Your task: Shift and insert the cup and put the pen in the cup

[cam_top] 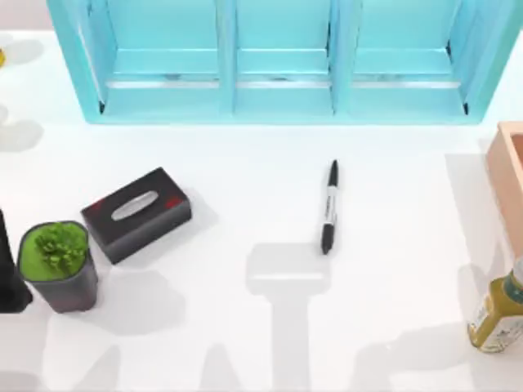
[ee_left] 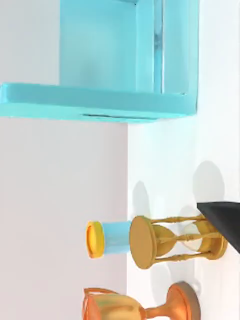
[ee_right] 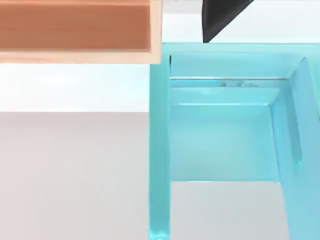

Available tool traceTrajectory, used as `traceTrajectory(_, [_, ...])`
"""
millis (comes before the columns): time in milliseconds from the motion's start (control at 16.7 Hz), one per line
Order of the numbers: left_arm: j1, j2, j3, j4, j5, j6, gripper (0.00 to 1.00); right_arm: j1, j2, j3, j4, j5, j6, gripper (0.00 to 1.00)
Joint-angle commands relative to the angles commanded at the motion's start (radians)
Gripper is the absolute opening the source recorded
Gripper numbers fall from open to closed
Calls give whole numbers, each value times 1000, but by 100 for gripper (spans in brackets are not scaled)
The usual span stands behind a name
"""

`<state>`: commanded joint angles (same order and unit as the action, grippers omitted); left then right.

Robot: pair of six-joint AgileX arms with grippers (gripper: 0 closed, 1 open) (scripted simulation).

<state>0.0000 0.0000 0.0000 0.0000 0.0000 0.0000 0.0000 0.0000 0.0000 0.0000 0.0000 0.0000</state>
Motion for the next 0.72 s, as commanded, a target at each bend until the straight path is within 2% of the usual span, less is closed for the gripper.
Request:
traceTrajectory(360, [0,0,0,0,0,0,100,-35,101,90,-90,1,-35,100])
traceTrajectory(720, [0,0,0,0,0,0,100,-125,534,476,-413,-1,-124,100])
